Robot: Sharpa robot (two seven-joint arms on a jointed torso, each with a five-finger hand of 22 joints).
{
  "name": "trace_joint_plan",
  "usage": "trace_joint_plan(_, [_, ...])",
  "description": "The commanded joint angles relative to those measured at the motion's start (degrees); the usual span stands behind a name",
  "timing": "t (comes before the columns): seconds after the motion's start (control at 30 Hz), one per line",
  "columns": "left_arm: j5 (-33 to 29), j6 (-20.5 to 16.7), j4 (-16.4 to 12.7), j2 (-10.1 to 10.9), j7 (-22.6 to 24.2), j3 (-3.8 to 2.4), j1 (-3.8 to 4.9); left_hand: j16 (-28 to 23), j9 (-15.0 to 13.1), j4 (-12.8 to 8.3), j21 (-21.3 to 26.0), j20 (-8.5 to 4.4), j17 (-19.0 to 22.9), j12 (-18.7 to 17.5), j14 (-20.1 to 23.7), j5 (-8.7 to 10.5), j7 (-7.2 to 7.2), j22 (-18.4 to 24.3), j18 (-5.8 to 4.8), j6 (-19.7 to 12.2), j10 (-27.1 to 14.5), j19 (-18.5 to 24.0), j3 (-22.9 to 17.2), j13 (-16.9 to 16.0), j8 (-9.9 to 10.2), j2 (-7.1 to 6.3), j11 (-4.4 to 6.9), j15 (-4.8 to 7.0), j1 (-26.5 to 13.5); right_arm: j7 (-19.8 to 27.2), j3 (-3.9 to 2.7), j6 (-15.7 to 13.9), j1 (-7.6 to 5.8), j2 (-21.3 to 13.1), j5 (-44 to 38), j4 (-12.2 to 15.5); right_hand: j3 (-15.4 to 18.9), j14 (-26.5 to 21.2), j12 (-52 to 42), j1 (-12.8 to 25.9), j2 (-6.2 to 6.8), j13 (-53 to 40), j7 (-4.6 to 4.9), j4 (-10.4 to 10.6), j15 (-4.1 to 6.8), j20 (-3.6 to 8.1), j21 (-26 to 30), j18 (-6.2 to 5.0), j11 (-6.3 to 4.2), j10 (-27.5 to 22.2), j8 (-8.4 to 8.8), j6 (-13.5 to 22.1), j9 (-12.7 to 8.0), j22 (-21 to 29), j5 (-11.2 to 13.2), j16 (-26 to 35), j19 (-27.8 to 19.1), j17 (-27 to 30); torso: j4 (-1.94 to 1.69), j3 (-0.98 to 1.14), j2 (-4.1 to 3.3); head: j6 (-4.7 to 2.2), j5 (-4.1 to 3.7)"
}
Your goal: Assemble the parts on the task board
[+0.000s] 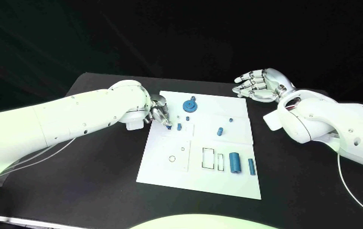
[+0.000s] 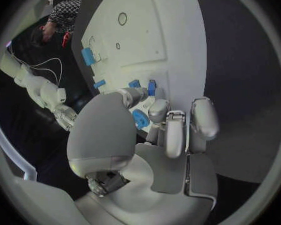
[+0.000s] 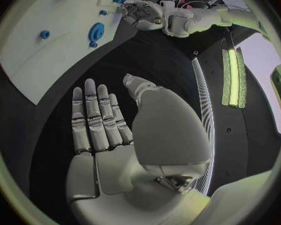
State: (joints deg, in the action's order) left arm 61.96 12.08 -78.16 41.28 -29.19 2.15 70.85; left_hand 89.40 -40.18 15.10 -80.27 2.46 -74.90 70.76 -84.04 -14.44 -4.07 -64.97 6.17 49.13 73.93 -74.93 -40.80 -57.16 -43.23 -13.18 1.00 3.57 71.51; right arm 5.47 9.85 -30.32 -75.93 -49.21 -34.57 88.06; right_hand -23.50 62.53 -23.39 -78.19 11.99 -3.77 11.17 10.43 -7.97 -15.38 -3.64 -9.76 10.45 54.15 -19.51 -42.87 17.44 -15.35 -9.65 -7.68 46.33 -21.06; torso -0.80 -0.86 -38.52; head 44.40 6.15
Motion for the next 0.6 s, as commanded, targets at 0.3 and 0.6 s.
trace_joint_plan(0.3, [0.54, 0.49, 0.07, 0.02, -0.04, 0.09, -0.16, 0.32, -1.76, -9.45, -0.26, -0.10, -14.42, 0.38, -5.75, -0.32, 0.94, 0.13, -1.05, 1.58, 0.82, -0.46, -9.69, -0.34, -0.16, -0.07, 0.10, 0.61, -0.25, 0.50, -0.01, 0.77, 0.09, 0.03, -0.02, -0.03, -0.08, -0.15, 0.05, 0.35, -0.33, 0.09, 3.09, -0.22, 0.05, -0.03, 0.12, -0.84, -0.04, -0.42, -0.27, 0.49, -0.09, 0.10, 0.19, 0.23, -0.51, 0.10, 0.02, -0.01, 0.01, -0.01, 0.03])
trace_joint_plan(0.6, [0.43, 1.26, 0.02, -0.02, 0.12, 0.08, -0.21, 0.48, -1.62, -10.35, -0.41, -0.21, -14.81, 0.55, -5.88, -0.57, 1.03, -0.25, -1.13, 2.07, 1.29, -0.73, -10.28, -0.79, 0.02, -0.82, 0.21, 0.71, -0.43, 0.58, -0.01, 0.66, 0.16, 0.09, -0.02, -0.09, -0.09, -0.16, 0.05, 0.35, -0.30, 0.09, 3.09, -0.28, 0.05, -0.05, 0.11, -0.85, -0.04, -0.43, -0.29, 0.51, -0.10, 0.20, 0.19, 0.25, -0.56, 0.14, -0.01, -0.02, 0.04, 0.00, 0.11])
